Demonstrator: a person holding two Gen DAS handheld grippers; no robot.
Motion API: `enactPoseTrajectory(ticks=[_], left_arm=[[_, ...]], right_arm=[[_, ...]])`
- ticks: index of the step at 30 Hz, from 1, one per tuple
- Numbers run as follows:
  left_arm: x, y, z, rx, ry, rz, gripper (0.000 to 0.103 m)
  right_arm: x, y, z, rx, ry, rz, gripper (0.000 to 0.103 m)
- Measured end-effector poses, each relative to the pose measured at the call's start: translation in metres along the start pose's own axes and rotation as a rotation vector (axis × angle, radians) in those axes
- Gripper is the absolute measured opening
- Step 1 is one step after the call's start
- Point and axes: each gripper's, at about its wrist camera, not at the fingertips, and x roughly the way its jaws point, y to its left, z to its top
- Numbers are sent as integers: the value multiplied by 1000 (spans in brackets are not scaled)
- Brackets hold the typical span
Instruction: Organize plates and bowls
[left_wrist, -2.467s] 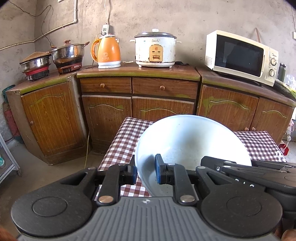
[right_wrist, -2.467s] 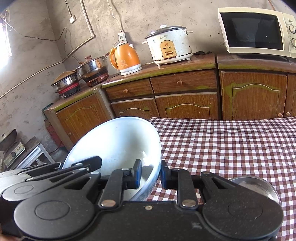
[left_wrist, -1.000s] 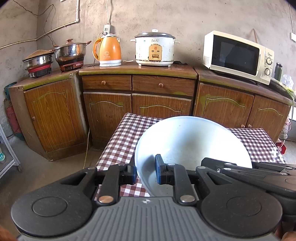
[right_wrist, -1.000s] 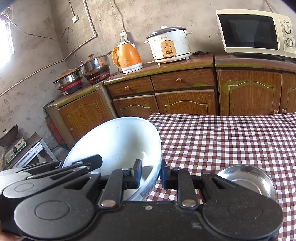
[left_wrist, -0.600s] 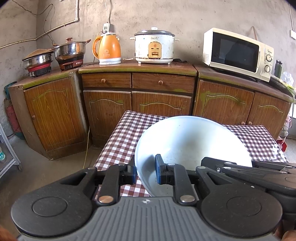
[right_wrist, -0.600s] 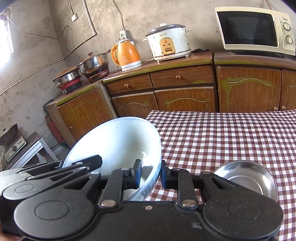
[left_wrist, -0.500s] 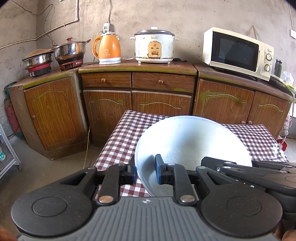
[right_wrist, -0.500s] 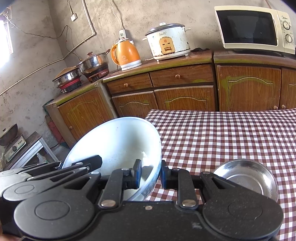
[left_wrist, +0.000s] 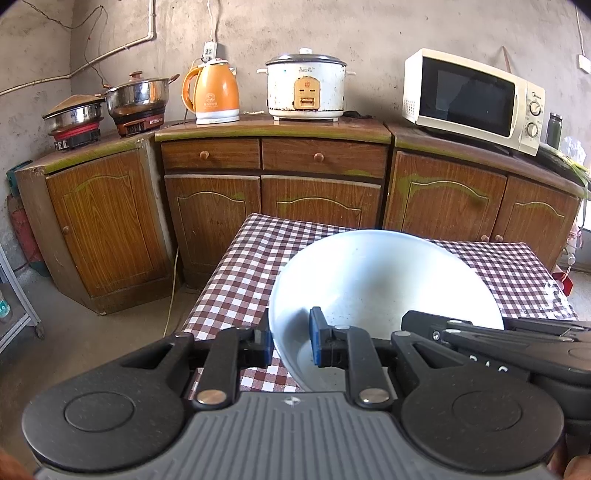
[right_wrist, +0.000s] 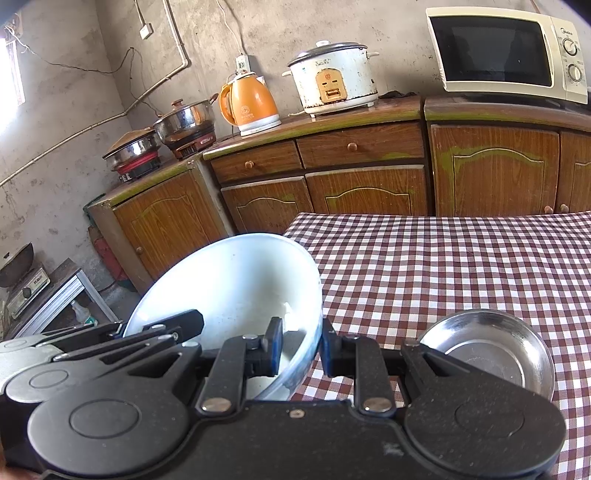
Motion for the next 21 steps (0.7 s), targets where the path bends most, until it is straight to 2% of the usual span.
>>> enactPoseTrajectory(ticks=[21], left_arm=[[-4,4,-12,5,2,2,19]], right_arm=[[2,-1,-9,-5,9,3,27]])
